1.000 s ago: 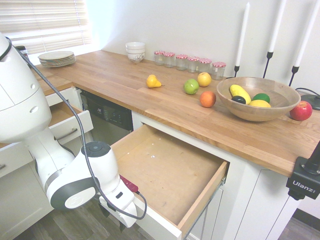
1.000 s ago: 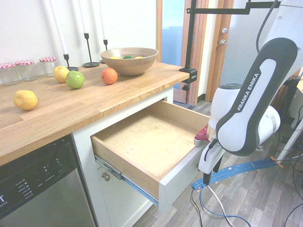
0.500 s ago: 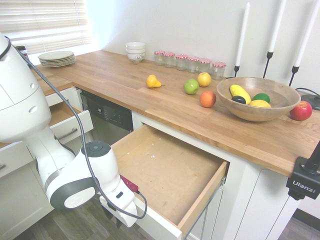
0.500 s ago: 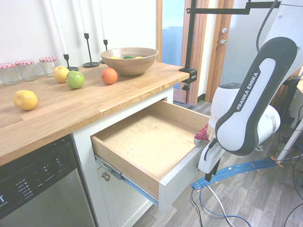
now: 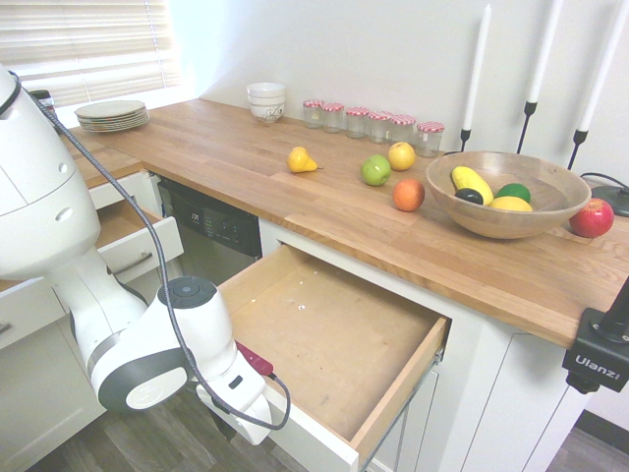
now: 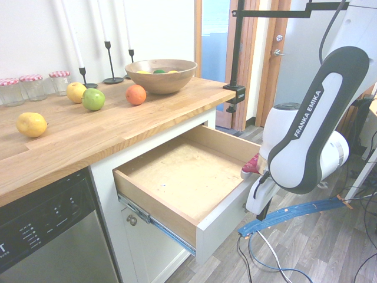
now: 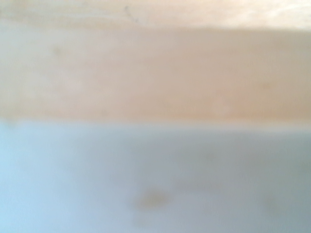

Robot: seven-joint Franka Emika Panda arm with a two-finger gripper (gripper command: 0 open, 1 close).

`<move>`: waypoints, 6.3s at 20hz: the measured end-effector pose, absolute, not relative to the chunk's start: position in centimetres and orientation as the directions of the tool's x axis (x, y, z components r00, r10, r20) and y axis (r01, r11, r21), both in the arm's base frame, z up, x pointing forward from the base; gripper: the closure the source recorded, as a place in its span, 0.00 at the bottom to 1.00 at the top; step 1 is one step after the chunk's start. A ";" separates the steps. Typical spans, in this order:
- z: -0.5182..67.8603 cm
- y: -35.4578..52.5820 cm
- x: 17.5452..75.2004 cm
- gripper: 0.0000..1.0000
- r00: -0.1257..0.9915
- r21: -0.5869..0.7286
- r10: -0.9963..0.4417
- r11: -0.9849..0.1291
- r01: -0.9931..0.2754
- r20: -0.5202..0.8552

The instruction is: Close the drawer

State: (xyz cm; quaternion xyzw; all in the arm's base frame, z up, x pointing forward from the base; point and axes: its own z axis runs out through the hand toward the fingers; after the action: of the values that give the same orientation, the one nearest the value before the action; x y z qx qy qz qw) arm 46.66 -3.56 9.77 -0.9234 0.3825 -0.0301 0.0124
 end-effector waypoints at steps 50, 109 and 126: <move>15.3 -4.5 68.8 1.00 0.594 -0.273 -0.784 -0.619 -0.736 0.177; 25.3 -6.0 60.4 1.00 0.682 -0.042 -0.727 -0.686 -0.727 0.081; 31.8 -8.2 47.9 0.00 0.669 -0.071 -0.740 -0.673 -0.736 0.073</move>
State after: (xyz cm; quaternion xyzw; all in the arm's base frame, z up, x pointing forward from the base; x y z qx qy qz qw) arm 47.95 -8.20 31.84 -0.9133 0.4041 -0.0476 0.0176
